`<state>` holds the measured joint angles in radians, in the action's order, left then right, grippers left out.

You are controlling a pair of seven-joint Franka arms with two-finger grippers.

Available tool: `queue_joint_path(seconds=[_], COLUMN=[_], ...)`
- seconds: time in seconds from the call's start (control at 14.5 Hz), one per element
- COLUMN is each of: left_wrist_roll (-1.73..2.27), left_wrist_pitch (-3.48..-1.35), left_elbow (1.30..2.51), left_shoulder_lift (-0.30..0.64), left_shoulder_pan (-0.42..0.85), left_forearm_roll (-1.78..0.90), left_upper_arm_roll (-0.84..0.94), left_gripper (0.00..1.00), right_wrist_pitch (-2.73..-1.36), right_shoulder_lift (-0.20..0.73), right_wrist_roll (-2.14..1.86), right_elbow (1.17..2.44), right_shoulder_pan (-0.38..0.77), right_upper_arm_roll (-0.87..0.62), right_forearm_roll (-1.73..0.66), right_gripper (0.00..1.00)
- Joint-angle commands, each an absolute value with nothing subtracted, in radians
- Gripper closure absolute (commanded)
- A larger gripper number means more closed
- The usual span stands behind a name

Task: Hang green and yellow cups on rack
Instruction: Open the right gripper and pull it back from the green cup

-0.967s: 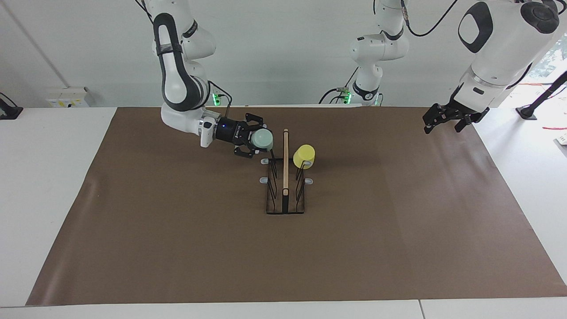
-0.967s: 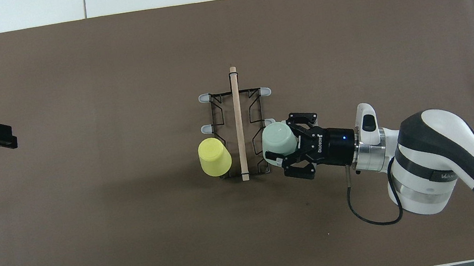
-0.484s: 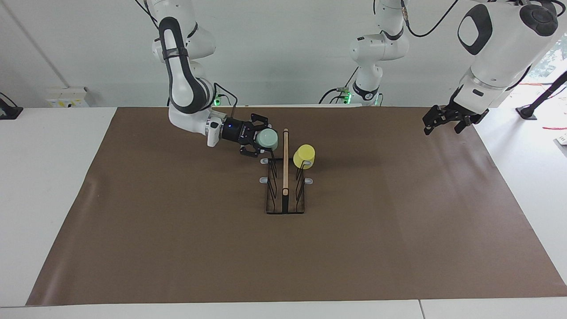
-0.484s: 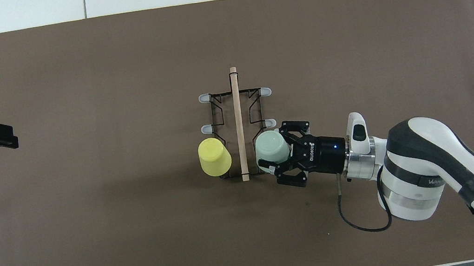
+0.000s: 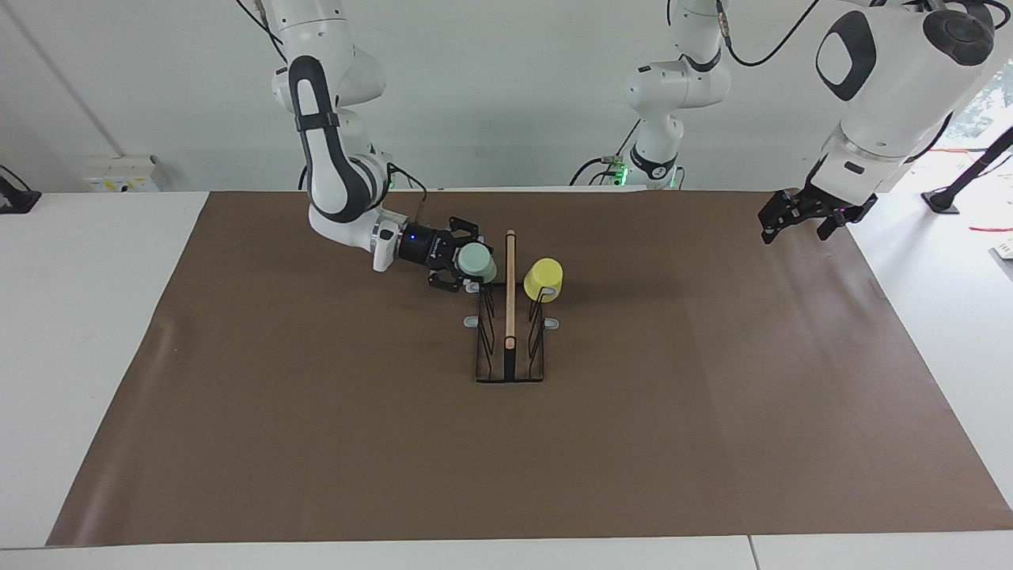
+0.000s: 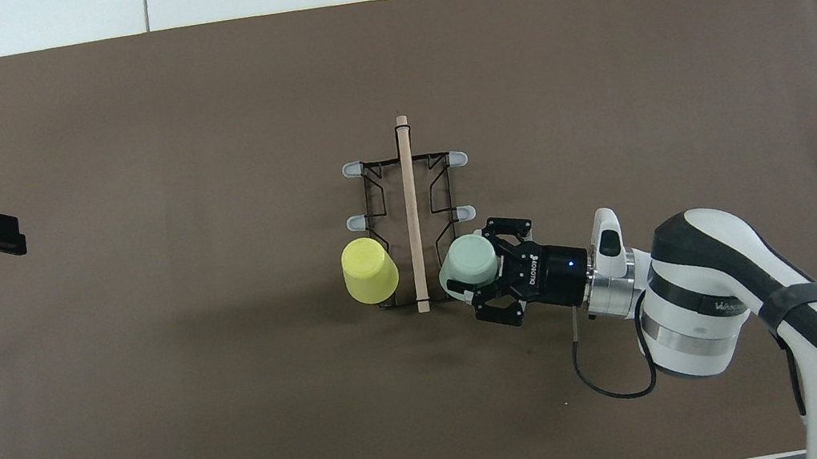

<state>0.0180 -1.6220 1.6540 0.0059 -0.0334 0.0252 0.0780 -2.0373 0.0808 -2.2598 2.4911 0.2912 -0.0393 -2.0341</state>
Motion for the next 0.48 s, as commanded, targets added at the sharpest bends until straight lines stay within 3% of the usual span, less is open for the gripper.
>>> queue_joint_path(seconds=[0.0, 0.07, 0.14, 0.21, 0.41], left_wrist_roll=[0.049, 0.061, 0.066, 0.066, 0.064], left_wrist_pitch=[-1.667, -1.674, -1.675, -1.675, -1.675], left_elbow=[1.684, 1.681, 1.681, 1.681, 1.680], left_shoulder_lift=[-0.018, -0.017, -0.015, -0.015, -0.015], left_shoulder_pan=[-0.031, -0.032, -0.031, -0.032, -0.032], left_forearm_roll=[0.038, 0.019, 0.012, 0.012, 0.011], left_upper_arm_roll=[0.080, 0.080, 0.078, 0.078, 0.078], left_gripper=[0.00, 0.00, 0.00, 0.00, 0.00], right_wrist_pitch=[-2.020, -2.020, -2.019, -2.013, -1.967], right_shoulder_lift=[0.074, 0.074, 0.074, 0.072, 0.066], right_wrist_roll=[-2.283, -2.281, -2.281, -2.281, -2.278], right_elbow=[2.520, 2.522, 2.522, 2.522, 2.529], right_shoulder_pan=[0.293, 0.293, 0.293, 0.291, 0.287], right_upper_arm_roll=[-0.040, -0.040, -0.040, -0.040, -0.040], right_forearm_roll=[-2.056, -2.056, -2.057, -2.066, -2.088], right_gripper=[1.00, 1.00, 0.58, 0.01, 0.00])
